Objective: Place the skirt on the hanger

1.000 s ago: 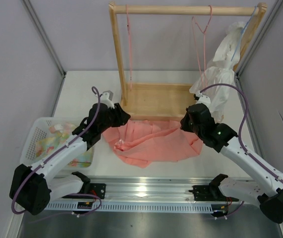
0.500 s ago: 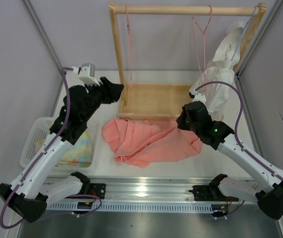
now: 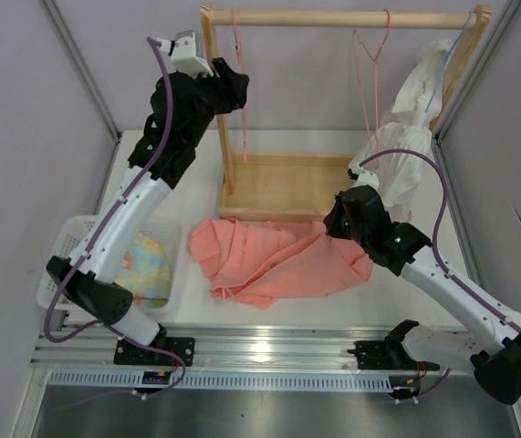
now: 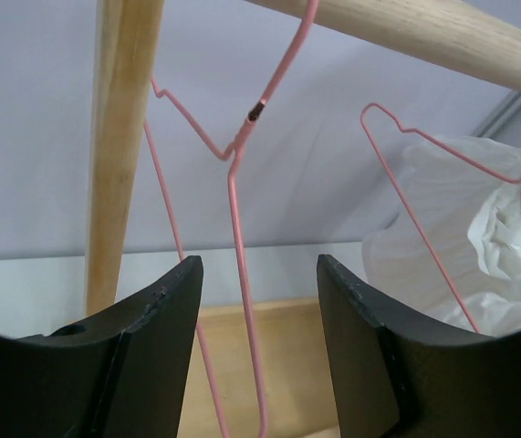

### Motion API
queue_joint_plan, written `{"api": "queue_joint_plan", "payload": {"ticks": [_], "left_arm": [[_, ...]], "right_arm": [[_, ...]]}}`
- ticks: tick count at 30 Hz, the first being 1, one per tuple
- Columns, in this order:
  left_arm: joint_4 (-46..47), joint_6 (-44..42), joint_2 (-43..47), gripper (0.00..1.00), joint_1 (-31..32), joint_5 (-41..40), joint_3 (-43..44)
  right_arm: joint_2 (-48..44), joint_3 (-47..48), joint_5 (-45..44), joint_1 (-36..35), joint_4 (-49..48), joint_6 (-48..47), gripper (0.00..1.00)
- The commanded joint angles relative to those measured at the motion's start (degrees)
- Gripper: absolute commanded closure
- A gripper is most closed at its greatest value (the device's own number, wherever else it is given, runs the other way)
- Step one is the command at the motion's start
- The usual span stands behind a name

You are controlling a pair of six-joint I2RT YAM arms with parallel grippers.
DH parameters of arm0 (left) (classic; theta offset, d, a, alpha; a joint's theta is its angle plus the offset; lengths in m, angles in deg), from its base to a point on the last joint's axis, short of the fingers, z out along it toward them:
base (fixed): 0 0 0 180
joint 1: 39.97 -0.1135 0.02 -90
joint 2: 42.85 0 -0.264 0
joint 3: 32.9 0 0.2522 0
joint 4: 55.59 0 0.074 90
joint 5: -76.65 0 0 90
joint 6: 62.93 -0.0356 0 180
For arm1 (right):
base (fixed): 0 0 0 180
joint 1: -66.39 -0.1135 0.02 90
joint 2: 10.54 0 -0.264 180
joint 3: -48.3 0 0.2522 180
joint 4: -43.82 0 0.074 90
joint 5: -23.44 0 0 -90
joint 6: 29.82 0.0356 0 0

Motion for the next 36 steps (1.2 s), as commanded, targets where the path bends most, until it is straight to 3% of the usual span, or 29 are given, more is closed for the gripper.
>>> {"api": "queue_joint_plan", "payload": {"ticks": [1,11,22,25,31,36], "left_arm": [[1.0,-3.7,-3.9,0.42,0.4,-3.0,6.2],[6.1,-6.9,-12.5,0.44,1.1,-8.6,12.3],[7.9,-10.4,-16.1,0.5,2.1,-14.9,16.2],[8.2,-11.6,-16.7,0.55,2.2,-15.3,16.5],[9.9,-13.9,-16.7,0.98,2.2,-14.5,16.2],[14.8,-17.2,-14.9,1.0,2.2,-9.5,13.8]], "right_arm": [[-1.8,1.6,0.2,0.2,-2.5,-0.7,1.0],[-2.1,1.2,1.0,0.3,-3.2,-0.8,1.0],[-2.4,0.3,1.2,0.7,-3.7,-1.0,1.0],[-2.3,0.2,1.3,0.8,-3.7,-1.0,1.0],[-2.3,0.3,1.3,0.8,-3.7,-1.3,1.0],[-2.4,0.2,1.5,0.8,-3.7,-1.1,1.0]]}}
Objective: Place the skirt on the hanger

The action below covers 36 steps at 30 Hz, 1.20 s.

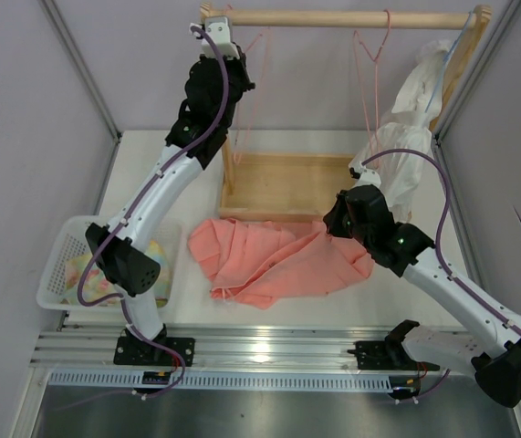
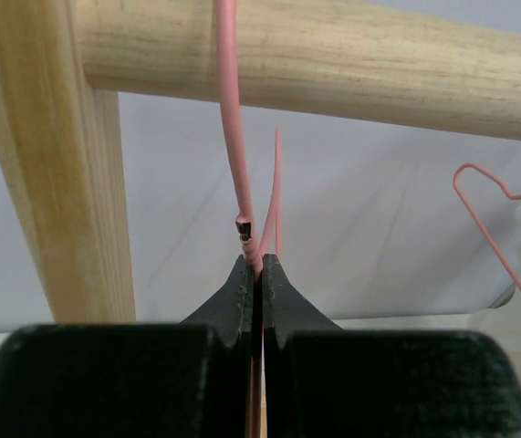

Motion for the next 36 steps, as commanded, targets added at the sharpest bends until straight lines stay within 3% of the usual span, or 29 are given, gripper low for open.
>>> {"api": "queue_joint_plan", "payload": {"ticks": [1,7,12,20,23,36], "left_arm": [[6.7,-3.8,2.5,1.0,0.1,3.5,-1.0],[8.6,-6.1,5.6,1.0,-0.5,13.0,-4.3],[18.1,-7.1,10.3,1.0,-1.6,17.8,-14.1],[16.6,-4.4,12.5,1.0,-4.9,31.1,-16.5],[19.1,-5.0,13.1,1.0,-5.2,30.6,-18.5],[22.1,-4.9,9.7,1.0,-5.9,31.6,-12.6]], "right_arm": [[-1.3,0.1,-0.2,0.2,-2.9,-0.7,1.0],[-1.3,0.1,0.1,0.3,-2.9,-0.8,1.0],[-1.6,0.2,-0.1,0.3,-2.7,-1.0,1.0],[-1.8,0.2,-0.3,0.4,-2.2,-1.0,1.0],[-1.8,0.3,-0.3,0.3,-2.1,-1.0,1.0],[-1.6,1.2,-0.6,0.5,-0.9,-1.5,1.0]]}}
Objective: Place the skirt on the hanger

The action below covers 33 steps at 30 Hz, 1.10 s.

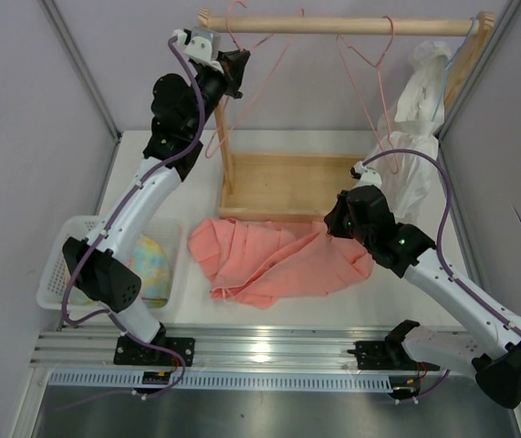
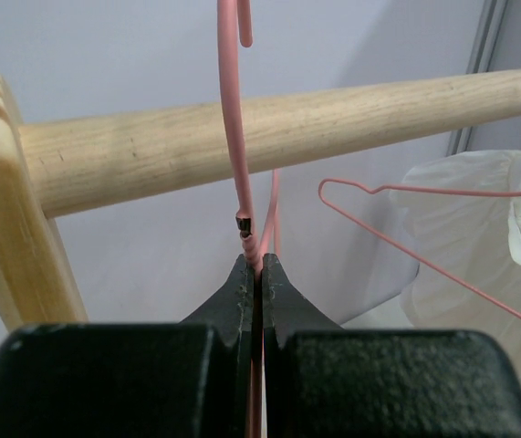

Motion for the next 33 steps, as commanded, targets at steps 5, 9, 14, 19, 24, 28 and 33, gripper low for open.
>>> {"api": "queue_joint_plan", "payload": {"ticks": [5,9,14,19,24,28,33], "left_arm": [[3.5,-1.3,0.5,1.0,-0.1,2.5,3.4],[-1.3,-2.2,2.1,1.0,-0.1,5.2,3.3],[-2.7,-1.6,6.3,1.0,-0.3,7.7,-3.4],[0.6,-1.5,11.2,1.0,-0.4,8.5,-10.4],[1.2,-0.6,11.8,1.0,-0.9,9.2,-9.8],[-0.8,-0.5,11.7,1.0,-1.0,10.6,-9.0],[-3.4,-1.4,16.1,1.0,-1.0,11.7,-12.7]], "right_arm": [[-0.9,1.7,-0.6,0.4,-0.8,-1.6,1.0],[-1.2,2.1,-0.8,0.4,-0.3,-1.5,1.0],[-1.7,1.8,-1.1,0.4,0.2,-1.6,1.0],[-2.3,1.1,-1.1,0.4,0.4,-1.6,1.0],[-2.5,0.8,-1.3,0.4,0.6,-1.6,1.0],[-2.6,0.7,-1.4,0.4,0.8,-1.5,1.0],[-3.4,0.4,-1.6,0.4,1.3,-1.5,1.0]]}}
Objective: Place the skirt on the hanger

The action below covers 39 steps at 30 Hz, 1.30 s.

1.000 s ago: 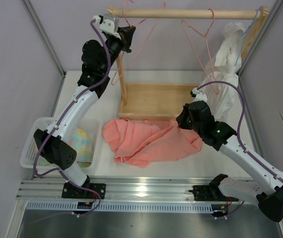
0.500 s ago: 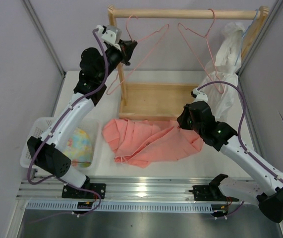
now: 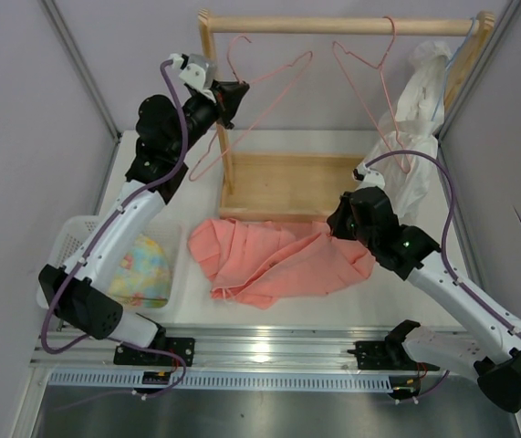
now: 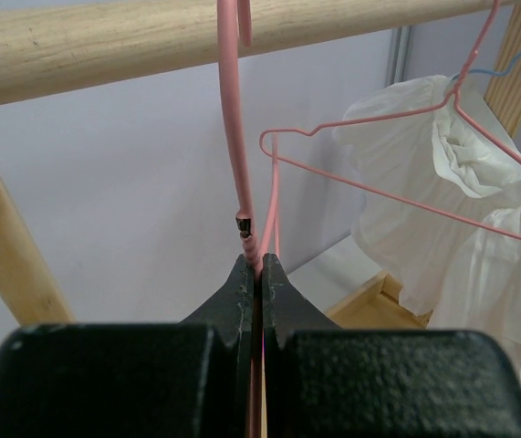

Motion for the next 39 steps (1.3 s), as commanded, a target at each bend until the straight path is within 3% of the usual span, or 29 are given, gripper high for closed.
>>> {"api": "queue_joint_plan", "payload": {"ticks": [1,7,13,16,24,39], "left_arm": [[-0.6,-0.6,6.7,1.0,-0.5,2.6,-3.1],[-2.7,4.4,18.7,1.0,0.6,4.8,-16.0],[-5.8,8.8,31.0,1.0,6.4,4.5,-34.0],[-7.1,12.3,34.2,1.0,9.8,4.8,-38.7],[-14.6,14.2,36.1,1.0,19.2,3.3,-43.8],[-20.2,12.3,39.2,1.0,19.4,9.2,-44.6]], "right_arm": [[-2.1,0.5,-1.6,0.3,0.4,-0.8,1.0],[-3.9,-0.9,-2.5,0.3,2.9,-0.2,1.0],[-6.9,-3.9,-2.6,-0.1,5.7,0.5,1.0],[-8.5,-5.4,-2.9,-1.2,7.9,0.8,1.0],[-12.7,-10.1,-6.2,-6.1,13.6,6.3,1.0],[-13.1,-7.1,-10.4,-8.9,15.3,7.1,1.0]]}}
